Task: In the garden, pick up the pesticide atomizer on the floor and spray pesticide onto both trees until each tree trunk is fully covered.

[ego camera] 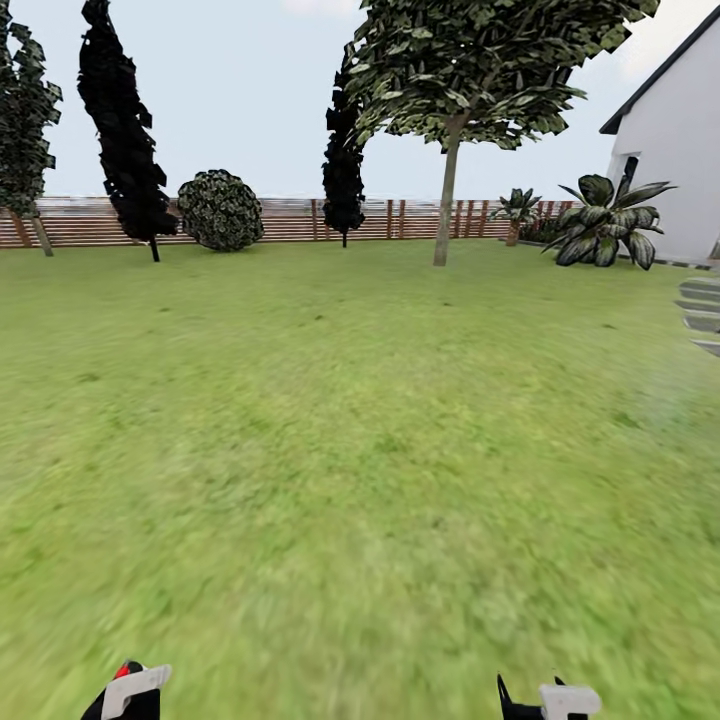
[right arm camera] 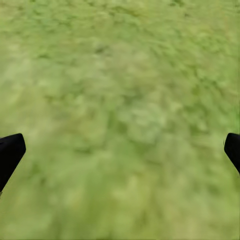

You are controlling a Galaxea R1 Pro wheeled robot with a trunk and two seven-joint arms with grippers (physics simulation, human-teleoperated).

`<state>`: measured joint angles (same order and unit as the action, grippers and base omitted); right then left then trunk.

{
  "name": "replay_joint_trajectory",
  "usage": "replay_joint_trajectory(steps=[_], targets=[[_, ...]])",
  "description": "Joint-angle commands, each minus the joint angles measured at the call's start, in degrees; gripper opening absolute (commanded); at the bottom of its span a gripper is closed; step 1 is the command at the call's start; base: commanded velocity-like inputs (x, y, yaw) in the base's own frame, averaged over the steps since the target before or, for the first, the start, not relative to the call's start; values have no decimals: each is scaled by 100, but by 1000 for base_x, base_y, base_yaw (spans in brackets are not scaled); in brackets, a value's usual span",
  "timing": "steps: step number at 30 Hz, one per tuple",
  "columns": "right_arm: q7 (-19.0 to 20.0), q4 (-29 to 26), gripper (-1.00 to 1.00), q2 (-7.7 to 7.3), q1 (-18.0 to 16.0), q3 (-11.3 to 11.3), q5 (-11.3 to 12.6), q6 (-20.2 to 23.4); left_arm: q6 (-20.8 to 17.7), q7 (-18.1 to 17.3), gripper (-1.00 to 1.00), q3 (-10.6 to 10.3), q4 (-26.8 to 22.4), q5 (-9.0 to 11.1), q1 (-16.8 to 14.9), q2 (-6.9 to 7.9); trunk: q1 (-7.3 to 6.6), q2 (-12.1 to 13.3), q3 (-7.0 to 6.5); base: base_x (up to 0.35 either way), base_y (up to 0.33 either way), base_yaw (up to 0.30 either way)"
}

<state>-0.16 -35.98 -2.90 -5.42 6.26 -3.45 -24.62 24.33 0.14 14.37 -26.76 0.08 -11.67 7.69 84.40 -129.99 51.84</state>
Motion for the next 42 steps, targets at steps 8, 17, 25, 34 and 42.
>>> replay_joint_trajectory(steps=[8,17,25,34,42], targets=[[-2,3,100,2,-3,16,-34,-17,19,3,-100,5,4,-14,-3,-5,2,-2,5,338,0,0],[5,3,100,3,-3,15,-35,-17,19,3,-100,7,5,-9,-2,-5,2,-2,5,338,0,0],[4,3,100,4,-3,12,-33,-17,19,3,-100,6,5,-16,-3,-13,2,-2,5,338,0,0],[7,3,100,2,-3,15,-38,-17,27,3,-100,7,6,-17,-3,-13,2,-2,5,338,0,0],[7,3,100,2,-3,16,-36,-17,29,3,-100,10,5,-17,-2,-11,2,-2,5,338,0,0]])
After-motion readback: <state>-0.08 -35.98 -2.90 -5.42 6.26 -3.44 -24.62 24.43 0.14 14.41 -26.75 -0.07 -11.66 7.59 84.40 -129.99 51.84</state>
